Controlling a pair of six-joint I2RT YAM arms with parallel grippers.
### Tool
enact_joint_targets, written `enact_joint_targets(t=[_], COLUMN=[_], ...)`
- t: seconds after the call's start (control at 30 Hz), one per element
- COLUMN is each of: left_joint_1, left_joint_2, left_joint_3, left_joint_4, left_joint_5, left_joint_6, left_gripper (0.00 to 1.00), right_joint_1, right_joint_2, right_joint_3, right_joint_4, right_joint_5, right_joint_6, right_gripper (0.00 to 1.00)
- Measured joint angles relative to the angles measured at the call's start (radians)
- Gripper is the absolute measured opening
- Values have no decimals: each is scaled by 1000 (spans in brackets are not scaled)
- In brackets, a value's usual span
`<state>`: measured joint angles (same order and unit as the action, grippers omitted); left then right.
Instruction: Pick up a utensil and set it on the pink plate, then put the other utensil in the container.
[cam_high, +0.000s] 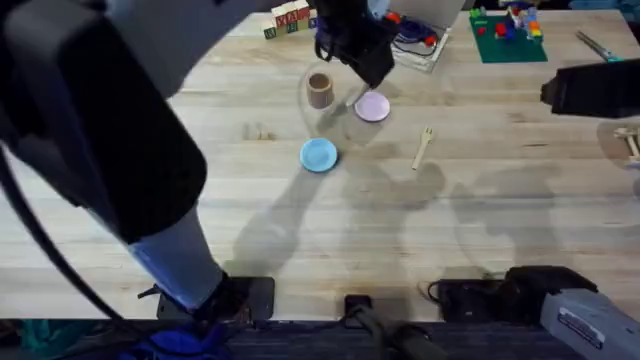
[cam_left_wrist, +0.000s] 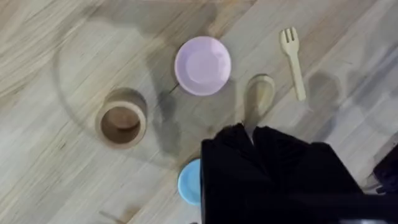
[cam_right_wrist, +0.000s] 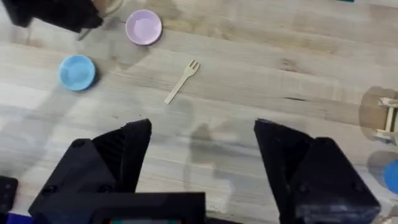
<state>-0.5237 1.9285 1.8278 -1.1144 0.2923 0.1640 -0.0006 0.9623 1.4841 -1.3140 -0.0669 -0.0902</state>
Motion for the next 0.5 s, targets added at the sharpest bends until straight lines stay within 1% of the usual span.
enact_joint_targets(t=[0.2,0.5], left_joint_1=[-25,-25], left_joint_2=[37,129], left_joint_3=[0,7], left_joint_4=[41,78], left_joint_5=[6,11], left_joint_6=[-1,-8], left_gripper=[39,39], right_joint_1=[0,0], right_joint_2=[0,0], right_joint_3=[0,0], right_joint_4=[0,17], right_joint_5=[0,0], right_joint_6=[0,0], right_gripper=[996,996])
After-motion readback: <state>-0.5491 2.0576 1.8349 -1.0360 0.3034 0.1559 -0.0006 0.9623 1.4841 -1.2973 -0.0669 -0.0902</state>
